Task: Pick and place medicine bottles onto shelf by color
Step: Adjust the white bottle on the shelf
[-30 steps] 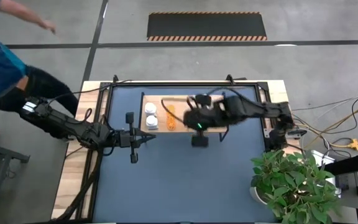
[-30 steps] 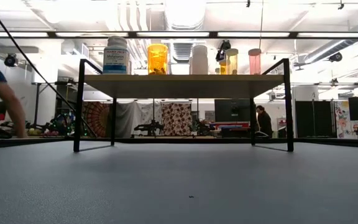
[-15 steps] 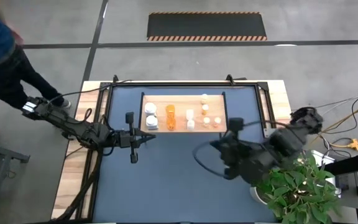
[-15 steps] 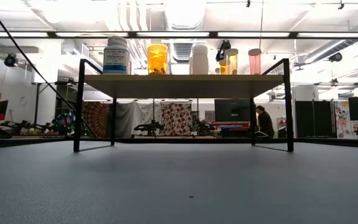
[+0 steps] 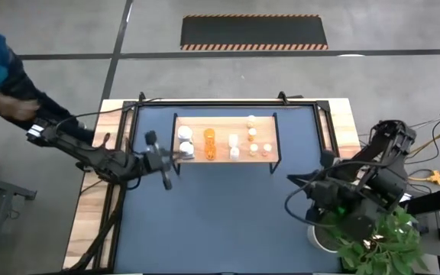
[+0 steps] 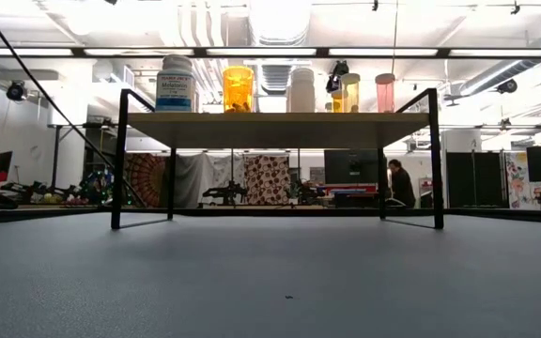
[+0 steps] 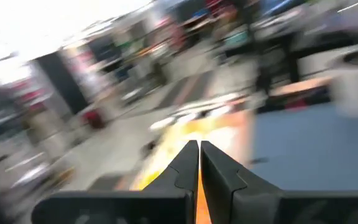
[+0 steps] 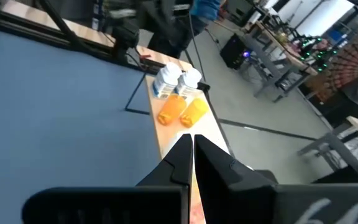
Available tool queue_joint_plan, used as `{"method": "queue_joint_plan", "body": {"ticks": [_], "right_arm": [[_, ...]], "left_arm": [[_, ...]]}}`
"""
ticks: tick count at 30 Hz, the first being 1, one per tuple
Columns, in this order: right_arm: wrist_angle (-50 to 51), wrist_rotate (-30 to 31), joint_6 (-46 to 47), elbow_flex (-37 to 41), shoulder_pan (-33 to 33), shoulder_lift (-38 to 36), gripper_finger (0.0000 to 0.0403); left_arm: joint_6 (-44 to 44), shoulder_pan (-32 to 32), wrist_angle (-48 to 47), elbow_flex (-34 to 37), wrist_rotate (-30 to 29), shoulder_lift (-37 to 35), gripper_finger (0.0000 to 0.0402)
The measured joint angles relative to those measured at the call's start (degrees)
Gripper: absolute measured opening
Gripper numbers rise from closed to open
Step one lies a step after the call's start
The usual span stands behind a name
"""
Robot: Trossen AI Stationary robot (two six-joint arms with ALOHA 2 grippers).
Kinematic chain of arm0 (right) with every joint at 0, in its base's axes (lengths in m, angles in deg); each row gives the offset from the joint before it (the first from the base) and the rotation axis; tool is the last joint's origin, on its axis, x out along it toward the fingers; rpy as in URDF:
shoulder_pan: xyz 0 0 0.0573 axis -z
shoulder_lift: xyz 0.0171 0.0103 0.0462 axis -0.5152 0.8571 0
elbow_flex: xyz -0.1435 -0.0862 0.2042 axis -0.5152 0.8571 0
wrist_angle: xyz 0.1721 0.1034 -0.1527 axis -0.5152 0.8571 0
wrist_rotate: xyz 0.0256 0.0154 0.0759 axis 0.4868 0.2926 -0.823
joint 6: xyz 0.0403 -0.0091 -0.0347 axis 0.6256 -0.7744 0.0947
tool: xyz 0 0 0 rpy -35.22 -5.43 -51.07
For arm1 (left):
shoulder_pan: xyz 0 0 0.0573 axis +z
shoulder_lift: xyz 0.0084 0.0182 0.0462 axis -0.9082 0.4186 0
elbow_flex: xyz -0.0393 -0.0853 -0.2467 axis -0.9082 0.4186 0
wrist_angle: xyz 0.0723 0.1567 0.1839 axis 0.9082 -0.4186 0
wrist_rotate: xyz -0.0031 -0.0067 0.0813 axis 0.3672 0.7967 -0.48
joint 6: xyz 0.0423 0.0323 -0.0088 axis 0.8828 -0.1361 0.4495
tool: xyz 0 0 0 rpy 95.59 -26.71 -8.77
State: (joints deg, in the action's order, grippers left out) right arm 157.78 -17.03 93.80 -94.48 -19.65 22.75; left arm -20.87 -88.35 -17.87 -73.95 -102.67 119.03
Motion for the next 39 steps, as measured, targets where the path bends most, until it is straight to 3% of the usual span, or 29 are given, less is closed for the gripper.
{"method": "queue_joint_plan", "body": {"ticks": [3,6,10,13,18,23,27,33,39], "right_arm": [[-3.39,-0.16,-2.46,3.18,-0.09,-2.49,0.0009],[-5.13,-0.16,-3.92,4.89,-0.06,-4.19,0.0009],[-5.43,-0.24,-4.69,5.7,-0.08,-5.02,0.0009],[-5.43,-0.34,-4.79,5.72,-0.08,-5.02,0.0009],[-5.41,-0.37,-4.9,5.74,-0.08,-5.02,0.0009],[-5.41,-0.39,-4.88,5.74,-0.08,-5.02,0.0009],[-5.39,-0.41,-4.88,5.74,-0.08,-5.0,0.0009],[-5.39,-0.45,-4.8,5.74,-0.08,-5.0,0.0009],[-5.41,-0.53,-4.59,5.74,-0.08,-4.98,0.0009]], "left_arm": [[-0.69,1.11,-8.16,-3.09,-9.4,-1.72,0.0],[-4.98,3.24,-21.47,-6.47,-8.96,-3.77,0.0],[-17.83,8.45,-39.83,-7.72,-8.54,-6.48,0.0],[-23.07,12.58,-45.07,-6.75,-8.32,-7.75,0.0],[-23.86,19.06,-45.18,-5.34,-1.62,-6.88,0.0],[-23.87,22.73,-44.13,-3.89,-1.28,-3.76,0.0],[-22.62,23.15,-40.75,-3.93,-0.94,-1.17,0.0],[-17.82,23.13,-32.01,-4.22,6.26,1.68,0.0],[-18.44,23.15,-31.87,-4.22,6.91,3.13,0.0]]}}
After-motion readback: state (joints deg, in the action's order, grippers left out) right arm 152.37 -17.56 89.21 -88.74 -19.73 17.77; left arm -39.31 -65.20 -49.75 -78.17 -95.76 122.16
